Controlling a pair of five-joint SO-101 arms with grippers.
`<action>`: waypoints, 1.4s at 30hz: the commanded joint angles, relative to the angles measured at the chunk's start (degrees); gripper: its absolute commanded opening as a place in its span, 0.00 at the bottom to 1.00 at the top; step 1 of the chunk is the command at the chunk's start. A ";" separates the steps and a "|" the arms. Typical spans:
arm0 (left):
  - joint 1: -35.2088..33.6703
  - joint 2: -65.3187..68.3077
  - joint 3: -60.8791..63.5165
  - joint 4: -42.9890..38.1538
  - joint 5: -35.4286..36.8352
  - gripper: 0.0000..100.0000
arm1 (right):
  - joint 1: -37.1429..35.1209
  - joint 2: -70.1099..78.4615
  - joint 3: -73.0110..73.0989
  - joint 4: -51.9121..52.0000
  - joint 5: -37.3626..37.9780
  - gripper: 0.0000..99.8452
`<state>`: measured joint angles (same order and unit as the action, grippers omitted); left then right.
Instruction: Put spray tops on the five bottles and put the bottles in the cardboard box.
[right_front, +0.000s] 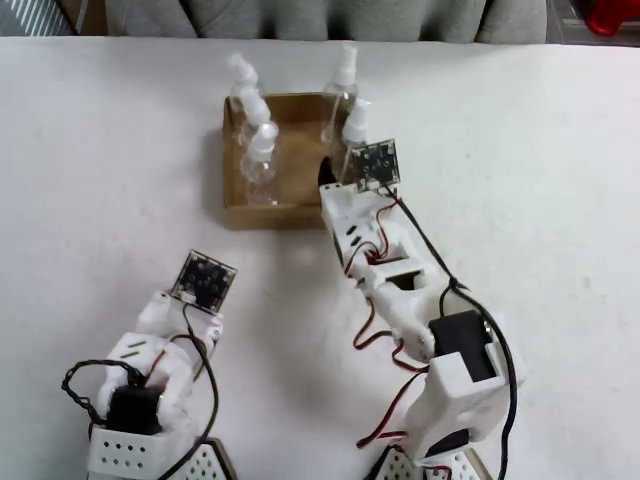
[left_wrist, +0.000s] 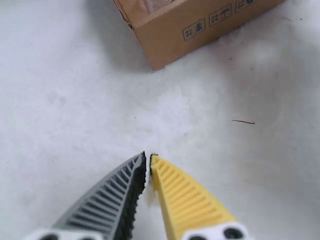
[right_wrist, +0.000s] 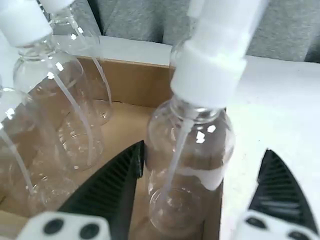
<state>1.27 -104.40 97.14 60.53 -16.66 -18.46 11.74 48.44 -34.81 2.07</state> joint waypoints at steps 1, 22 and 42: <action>-0.57 -0.40 -0.18 -0.09 -0.53 0.02 | -0.31 -0.75 -0.62 -1.01 0.26 0.29; -0.57 -0.40 -0.18 -0.09 -0.53 0.02 | -2.15 -0.75 0.00 -0.92 -4.22 0.41; -0.57 -0.40 -0.18 -0.35 -0.53 0.02 | -1.80 -0.84 0.62 -7.78 -4.48 0.41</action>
<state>1.27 -104.40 97.14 60.53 -16.66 -20.48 11.74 49.49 -37.19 -1.89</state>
